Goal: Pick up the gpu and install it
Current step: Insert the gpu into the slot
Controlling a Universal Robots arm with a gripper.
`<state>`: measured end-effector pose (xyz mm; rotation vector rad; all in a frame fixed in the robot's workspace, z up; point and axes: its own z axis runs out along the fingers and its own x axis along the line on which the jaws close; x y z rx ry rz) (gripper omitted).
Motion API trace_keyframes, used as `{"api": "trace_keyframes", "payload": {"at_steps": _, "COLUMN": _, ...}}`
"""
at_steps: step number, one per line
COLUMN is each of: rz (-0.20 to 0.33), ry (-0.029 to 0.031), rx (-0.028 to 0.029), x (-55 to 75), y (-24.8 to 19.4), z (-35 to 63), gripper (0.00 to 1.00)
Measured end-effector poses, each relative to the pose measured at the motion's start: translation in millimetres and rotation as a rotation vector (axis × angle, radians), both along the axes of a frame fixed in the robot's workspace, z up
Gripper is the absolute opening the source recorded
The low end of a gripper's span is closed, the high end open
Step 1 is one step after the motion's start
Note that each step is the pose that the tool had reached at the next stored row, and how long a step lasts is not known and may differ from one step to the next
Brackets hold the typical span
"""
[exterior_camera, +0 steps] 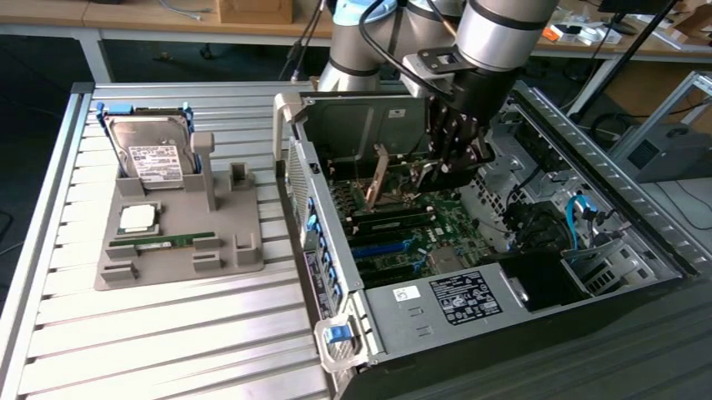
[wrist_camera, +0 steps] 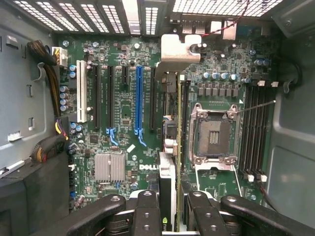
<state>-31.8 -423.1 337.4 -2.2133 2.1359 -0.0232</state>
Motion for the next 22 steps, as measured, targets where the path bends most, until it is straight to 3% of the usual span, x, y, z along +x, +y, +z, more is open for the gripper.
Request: {"api": "trace_keyframes", "payload": {"at_steps": 22, "rz": 0.0, "ry": 0.0, "rx": -0.0004, "x": 0.0, "y": -3.4, "z": -5.9, "gripper": 0.27}}
